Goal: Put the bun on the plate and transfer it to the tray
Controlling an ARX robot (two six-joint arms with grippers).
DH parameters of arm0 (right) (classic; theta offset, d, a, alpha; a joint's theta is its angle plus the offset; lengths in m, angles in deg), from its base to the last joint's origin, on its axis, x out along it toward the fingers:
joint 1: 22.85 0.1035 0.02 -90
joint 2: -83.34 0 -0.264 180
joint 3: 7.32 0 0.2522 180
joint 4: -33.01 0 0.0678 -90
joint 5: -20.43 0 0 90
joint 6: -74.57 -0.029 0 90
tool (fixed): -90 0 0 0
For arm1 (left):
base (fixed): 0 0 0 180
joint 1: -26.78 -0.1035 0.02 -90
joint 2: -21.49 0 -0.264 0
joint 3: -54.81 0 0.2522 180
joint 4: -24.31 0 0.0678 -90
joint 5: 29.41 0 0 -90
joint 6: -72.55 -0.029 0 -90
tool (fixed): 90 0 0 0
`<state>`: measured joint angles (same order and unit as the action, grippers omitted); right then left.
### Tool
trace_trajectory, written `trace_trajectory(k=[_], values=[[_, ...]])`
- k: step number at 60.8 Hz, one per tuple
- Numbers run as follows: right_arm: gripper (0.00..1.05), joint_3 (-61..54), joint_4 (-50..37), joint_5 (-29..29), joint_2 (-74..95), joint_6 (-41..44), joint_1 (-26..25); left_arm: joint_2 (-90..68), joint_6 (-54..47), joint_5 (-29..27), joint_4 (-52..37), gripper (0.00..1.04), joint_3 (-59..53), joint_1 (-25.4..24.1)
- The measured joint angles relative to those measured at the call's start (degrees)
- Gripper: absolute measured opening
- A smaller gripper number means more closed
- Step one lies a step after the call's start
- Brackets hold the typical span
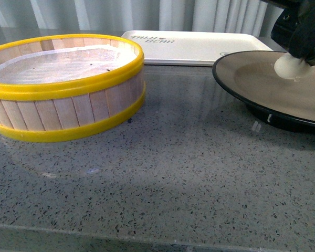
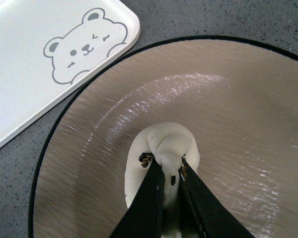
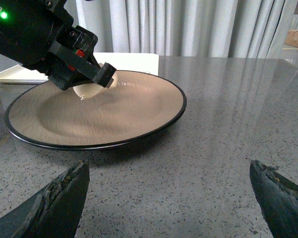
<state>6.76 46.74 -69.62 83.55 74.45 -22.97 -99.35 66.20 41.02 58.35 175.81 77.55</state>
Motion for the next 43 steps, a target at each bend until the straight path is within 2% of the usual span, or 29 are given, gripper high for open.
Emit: trace_trajectory(k=[11, 19, 26, 39, 43], values=[[0.96, 0.0, 0.0, 0.0, 0.0, 0.0, 0.0, -0.4, -0.5, 0.2, 0.8, 0.05, -0.2, 0.0], [0.96, 0.0, 0.0, 0.0, 0.0, 0.0, 0.0, -0.6, -0.5, 0.7, 1.5, 0.32, -0.2, 0.0], [0.96, 0.0, 0.0, 0.0, 0.0, 0.0, 0.0, -0.7, -0.5, 1.2, 1.6, 0.52, -0.2, 0.0], [0.96, 0.0, 0.0, 0.0, 0.0, 0.0, 0.0, -0.7, -0.5, 1.4, 2.1, 0.83, -0.1, 0.0], [0.96, 0.0, 0.0, 0.0, 0.0, 0.0, 0.0, -0.7, -0.5, 1.3, 2.3, 0.97, 0.1, 0.0]])
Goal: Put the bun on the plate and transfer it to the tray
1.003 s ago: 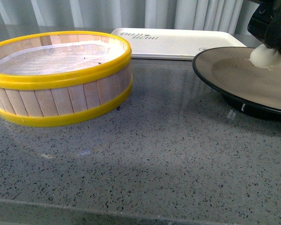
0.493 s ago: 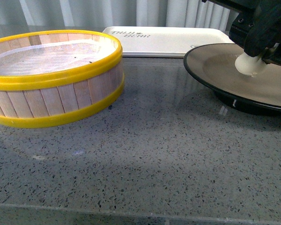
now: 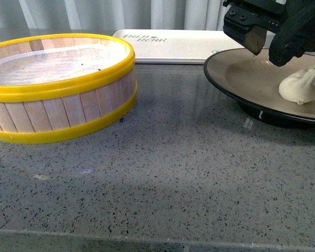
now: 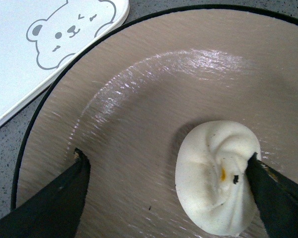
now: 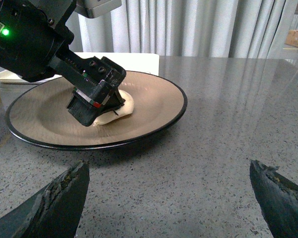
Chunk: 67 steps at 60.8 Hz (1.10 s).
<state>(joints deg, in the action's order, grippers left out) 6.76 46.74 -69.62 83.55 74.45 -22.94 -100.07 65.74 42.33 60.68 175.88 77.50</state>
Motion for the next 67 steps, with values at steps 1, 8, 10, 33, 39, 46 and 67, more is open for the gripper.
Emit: trace_trajectory(k=[1, 8, 10, 33, 39, 46, 67], values=[[0.96, 0.0, 0.0, 0.0, 0.0, 0.0, 0.0, 0.0, 0.0, 0.0, 0.1, 1.0, 0.1, 0.0], [0.96, 0.0, 0.0, 0.0, 0.0, 0.0, 0.0, 0.0, 0.0, -0.5, 0.5, 0.98, 0.6, 0.0], [0.96, 0.0, 0.0, 0.0, 0.0, 0.0, 0.0, 0.0, 0.0, -0.7, 0.5, 0.98, 0.7, 0.0], [0.96, 0.0, 0.0, 0.0, 0.0, 0.0, 0.0, -0.1, 0.7, -1.5, 1.8, 0.98, 1.6, -0.2], [0.96, 0.0, 0.0, 0.0, 0.0, 0.0, 0.0, -0.2, 2.6, 0.9, 4.1, 0.98, 1.7, -0.3], [0.96, 0.0, 0.0, 0.0, 0.0, 0.0, 0.0, -0.1, 4.2, 1.5, 4.2, 0.98, 1.8, -0.3], [0.96, 0.0, 0.0, 0.0, 0.0, 0.0, 0.0, 0.7, 7.2, 3.8, 4.5, 0.98, 2.6, -0.4]])
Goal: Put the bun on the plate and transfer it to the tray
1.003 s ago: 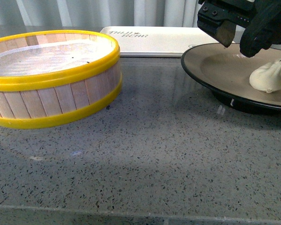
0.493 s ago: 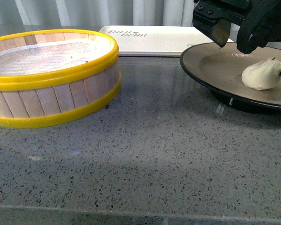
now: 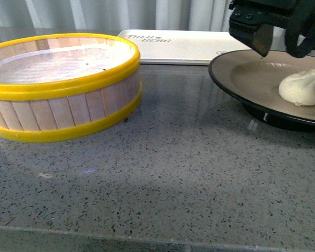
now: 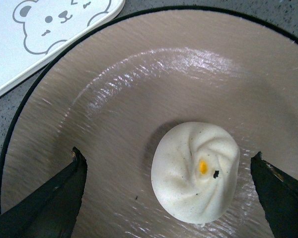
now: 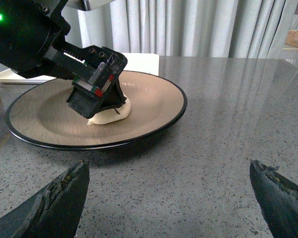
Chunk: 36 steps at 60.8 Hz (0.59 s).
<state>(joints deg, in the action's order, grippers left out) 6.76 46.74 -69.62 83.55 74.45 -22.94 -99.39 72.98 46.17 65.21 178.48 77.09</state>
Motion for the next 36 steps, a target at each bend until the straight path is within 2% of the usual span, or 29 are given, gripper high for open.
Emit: trace_trajectory(k=[18, 36], values=[[0.96, 0.0, 0.0, 0.0, 0.0, 0.0, 0.0, 5.0, 0.9, 0.9, -2.8, 0.98, -3.1, -0.2], [0.96, 0.0, 0.0, 0.0, 0.0, 0.0, 0.0, 23.3, -2.6, 0.6, -14.1, 0.98, -22.4, -3.1]])
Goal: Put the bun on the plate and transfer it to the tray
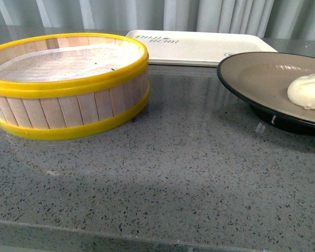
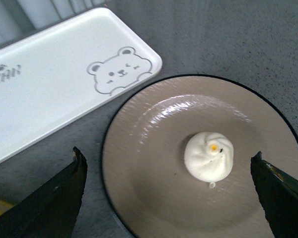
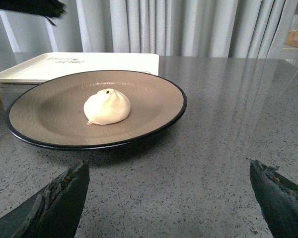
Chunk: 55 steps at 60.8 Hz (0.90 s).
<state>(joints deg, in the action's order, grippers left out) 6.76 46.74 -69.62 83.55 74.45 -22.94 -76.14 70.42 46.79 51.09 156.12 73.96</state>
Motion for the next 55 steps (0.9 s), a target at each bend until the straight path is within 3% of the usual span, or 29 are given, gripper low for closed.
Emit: trace_trajectory(k=[9, 23, 26, 30, 39, 55], values=[[0.96, 0.0, 0.0, 0.0, 0.0, 0.0, 0.0, 20.1, -4.2, 2.1, -7.9, 0.98, -18.7, -4.9], [0.96, 0.0, 0.0, 0.0, 0.0, 0.0, 0.0, 40.4, -5.4, 8.4, -5.9, 0.98, -33.1, -16.9], [0.96, 0.0, 0.0, 0.0, 0.0, 0.0, 0.0, 42.9, -4.6, 5.4, -7.6, 0.95, -35.6, -18.8], [0.96, 0.0, 0.0, 0.0, 0.0, 0.0, 0.0, 47.8, -1.6, -2.9, -16.5, 0.83, -42.5, -23.6], [0.96, 0.0, 0.0, 0.0, 0.0, 0.0, 0.0, 56.5, 1.1, 2.2, -23.4, 0.56, -55.8, -35.6], [0.96, 0.0, 0.0, 0.0, 0.0, 0.0, 0.0, 63.5, 1.9, 7.2, -27.8, 0.11, -68.6, -40.0]])
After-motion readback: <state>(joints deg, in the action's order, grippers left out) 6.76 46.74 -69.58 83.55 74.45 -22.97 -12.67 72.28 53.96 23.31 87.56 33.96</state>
